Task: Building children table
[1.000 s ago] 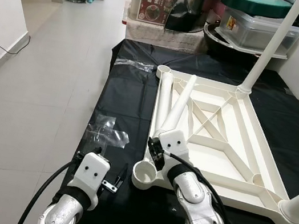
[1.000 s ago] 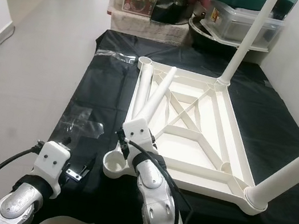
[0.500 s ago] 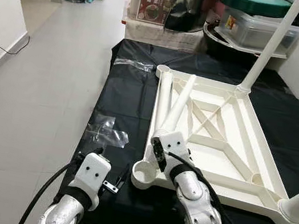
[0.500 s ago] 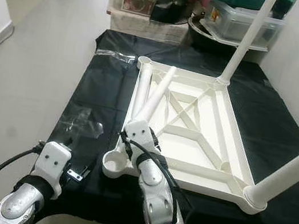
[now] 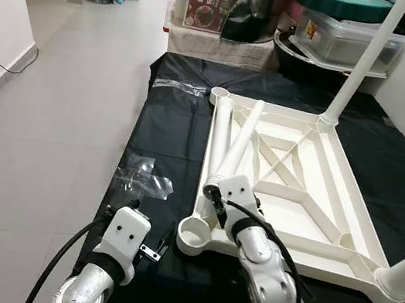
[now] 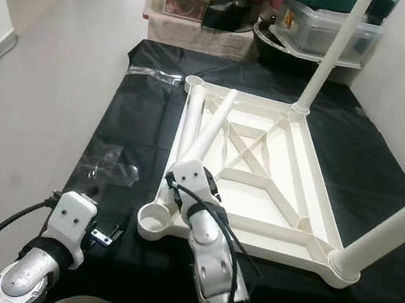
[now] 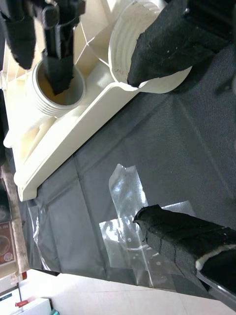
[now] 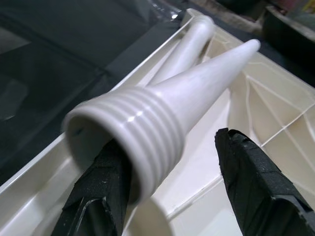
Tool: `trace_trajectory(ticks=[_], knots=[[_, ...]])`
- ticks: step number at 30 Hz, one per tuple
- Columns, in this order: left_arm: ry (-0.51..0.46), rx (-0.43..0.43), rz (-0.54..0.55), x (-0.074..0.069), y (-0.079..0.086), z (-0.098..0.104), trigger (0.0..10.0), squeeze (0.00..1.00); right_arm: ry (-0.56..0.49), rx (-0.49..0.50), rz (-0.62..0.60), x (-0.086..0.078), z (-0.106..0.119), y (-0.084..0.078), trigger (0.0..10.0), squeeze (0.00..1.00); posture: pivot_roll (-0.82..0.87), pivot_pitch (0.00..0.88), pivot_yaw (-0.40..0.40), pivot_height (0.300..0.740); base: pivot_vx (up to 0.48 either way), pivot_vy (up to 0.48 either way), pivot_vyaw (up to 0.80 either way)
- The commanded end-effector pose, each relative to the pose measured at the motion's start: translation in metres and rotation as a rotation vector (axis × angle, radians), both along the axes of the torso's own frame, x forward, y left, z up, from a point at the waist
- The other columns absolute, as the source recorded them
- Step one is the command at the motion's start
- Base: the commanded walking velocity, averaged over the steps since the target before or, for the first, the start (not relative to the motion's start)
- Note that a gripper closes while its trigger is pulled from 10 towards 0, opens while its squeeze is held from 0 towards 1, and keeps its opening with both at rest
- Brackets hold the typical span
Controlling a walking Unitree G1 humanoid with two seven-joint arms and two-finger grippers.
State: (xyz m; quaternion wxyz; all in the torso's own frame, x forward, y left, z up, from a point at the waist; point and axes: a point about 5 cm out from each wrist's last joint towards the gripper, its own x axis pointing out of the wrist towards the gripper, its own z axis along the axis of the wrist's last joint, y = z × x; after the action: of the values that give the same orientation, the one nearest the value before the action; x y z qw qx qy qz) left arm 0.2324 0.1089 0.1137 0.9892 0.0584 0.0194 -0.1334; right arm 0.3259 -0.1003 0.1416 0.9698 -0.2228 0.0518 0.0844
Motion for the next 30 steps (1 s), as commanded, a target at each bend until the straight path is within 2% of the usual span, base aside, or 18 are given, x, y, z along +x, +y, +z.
trace_trajectory(ticks=[1,8,10,11,15,16,18,19,20,21,22,27,28,29,30], knots=[[0.004,-0.010,-0.006,-0.003,-0.002,0.001,10.0,0.00,0.001,-0.020,-0.029,0.005,-0.004,-0.002,10.0,0.00,0.06,0.090,-0.092,0.740,0.000,0.000,0.00],[0.004,-0.011,-0.006,-0.003,-0.002,0.001,10.0,0.00,0.005,-0.038,-0.073,0.011,-0.008,-0.007,10.0,0.00,0.06,0.091,-0.091,0.740,0.000,0.000,0.00],[0.003,-0.012,-0.006,-0.003,-0.002,0.002,10.0,0.00,0.009,-0.030,-0.098,0.015,-0.010,-0.010,10.0,0.00,0.06,0.093,-0.095,0.740,0.000,0.000,0.00],[0.003,-0.012,-0.006,-0.003,-0.002,0.002,10.0,0.00,0.009,-0.016,-0.116,0.017,-0.011,-0.012,9.6,0.00,0.06,0.092,-0.095,0.740,0.000,0.000,0.00],[0.003,-0.012,-0.006,-0.003,-0.002,0.002,10.0,0.00,0.006,0.003,-0.137,0.019,-0.012,-0.013,9.6,0.00,0.06,0.092,-0.095,0.740,0.000,0.000,0.00],[0.003,-0.012,-0.006,-0.003,-0.002,0.002,10.0,0.00,-0.011,0.012,-0.150,0.021,-0.009,-0.015,0.0,0.00,0.06,0.093,-0.096,0.740,0.000,0.000,0.00],[0.003,-0.011,-0.006,-0.003,-0.003,0.002,10.0,0.00,-0.035,0.019,-0.167,0.023,-0.006,-0.018,0.0,0.00,0.06,0.091,-0.095,0.740,0.000,0.000,0.00],[0.002,-0.010,-0.006,-0.003,-0.003,0.002,10.0,0.00,-0.059,0.067,-0.171,0.024,-0.001,-0.020,0.0,0.00,0.06,0.091,-0.095,0.740,0.000,0.000,0.00],[0.002,-0.010,-0.006,-0.003,-0.003,0.002,10.0,0.00,-0.059,0.067,-0.171,0.024,-0.001,-0.020,0.0,0.00,0.06,0.091,-0.095,0.740,0.000,0.000,0.00],[0.003,-0.010,-0.006,-0.003,-0.002,0.002,10.0,0.00,-0.111,0.156,-0.144,0.026,0.010,-0.023,0.0,0.00,0.06,0.088,-0.091,0.740,0.000,0.000,0.00],[0.004,-0.009,-0.006,-0.002,-0.002,0.002,10.0,0.00,-0.136,0.190,-0.123,0.027,0.015,-0.023,0.0,0.00,0.06,0.088,-0.091,0.740,0.000,0.000,0.00],[0.005,-0.009,-0.006,-0.002,-0.002,0.001,10.0,0.00,-0.177,0.285,-0.113,0.028,0.024,-0.028,0.0,0.00,0.06,0.083,-0.091,0.740,0.000,0.000,0.00],[0.006,-0.008,-0.006,-0.002,-0.001,0.001,10.0,0.00,-0.187,0.310,-0.122,0.030,0.026,-0.035,0.0,0.00,0.06,0.076,-0.086,0.740,0.000,0.000,0.00],[0.006,-0.008,-0.006,-0.002,-0.001,0.001,10.0,0.00,-0.187,0.310,-0.122,0.030,0.026,-0.035,0.0,0.00,0.06,0.076,-0.086,0.740,0.000,0.000,0.00],[0.008,-0.006,-0.007,-0.001,-0.001,0.000,10.0,0.00,-0.188,0.355,-0.131,0.032,0.028,-0.045,0.0,0.00,0.06,0.068,-0.082,0.740,0.000,0.000,0.00]])
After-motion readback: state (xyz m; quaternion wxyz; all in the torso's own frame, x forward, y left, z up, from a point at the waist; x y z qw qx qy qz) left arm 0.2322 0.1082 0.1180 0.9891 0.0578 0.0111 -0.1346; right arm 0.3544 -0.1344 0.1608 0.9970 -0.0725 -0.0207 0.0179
